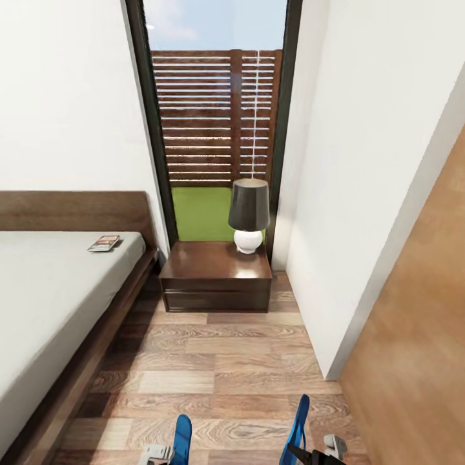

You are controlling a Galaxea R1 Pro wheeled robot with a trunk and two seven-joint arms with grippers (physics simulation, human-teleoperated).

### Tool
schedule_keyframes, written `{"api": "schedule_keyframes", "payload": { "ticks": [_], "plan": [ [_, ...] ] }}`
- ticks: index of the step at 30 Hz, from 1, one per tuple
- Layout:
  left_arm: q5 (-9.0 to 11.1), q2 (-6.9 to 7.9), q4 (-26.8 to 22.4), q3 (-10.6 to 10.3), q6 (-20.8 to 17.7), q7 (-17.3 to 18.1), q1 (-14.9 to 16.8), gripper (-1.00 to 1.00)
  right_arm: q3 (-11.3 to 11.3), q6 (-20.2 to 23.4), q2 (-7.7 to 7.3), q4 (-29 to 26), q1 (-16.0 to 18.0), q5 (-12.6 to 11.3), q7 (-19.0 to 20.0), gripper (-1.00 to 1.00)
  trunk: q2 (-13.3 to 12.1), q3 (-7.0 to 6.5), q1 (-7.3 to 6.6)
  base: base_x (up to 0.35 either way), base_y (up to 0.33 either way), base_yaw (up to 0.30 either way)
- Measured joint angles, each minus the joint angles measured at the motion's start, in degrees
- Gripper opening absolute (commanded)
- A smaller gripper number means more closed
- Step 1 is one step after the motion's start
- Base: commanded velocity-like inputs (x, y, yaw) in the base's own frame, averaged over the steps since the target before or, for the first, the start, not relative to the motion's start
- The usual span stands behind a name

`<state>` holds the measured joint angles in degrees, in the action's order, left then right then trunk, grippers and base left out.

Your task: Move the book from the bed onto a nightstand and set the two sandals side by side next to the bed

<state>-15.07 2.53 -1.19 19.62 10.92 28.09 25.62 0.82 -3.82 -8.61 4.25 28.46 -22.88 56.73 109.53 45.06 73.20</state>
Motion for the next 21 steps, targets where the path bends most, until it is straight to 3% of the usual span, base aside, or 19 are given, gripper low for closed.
{"api": "schedule_keyframes", "payload": {
  "ticks": [13, 21],
  "plan": [
    [0.0, 0.0, 0.0, -0.01, 0.0, 0.01, 0.0, -1.0, 0.01, 0.0, 0.0, 0.01, 0.0, 0.0, -0.01, -1.0, 0.0, 0.0, 0.0, 0.316, -0.072, 0.0],
    [0.0, 0.0, 0.0, 0.0, 0.0, 0.05, 0.0, -1.0, 0.0, 0.0, 0.0, 0.0, 0.0, 0.0, 0.0, -1.0, 0.0, 0.0, 0.01, 0.219, -0.101, 0.0]
  ]
}}
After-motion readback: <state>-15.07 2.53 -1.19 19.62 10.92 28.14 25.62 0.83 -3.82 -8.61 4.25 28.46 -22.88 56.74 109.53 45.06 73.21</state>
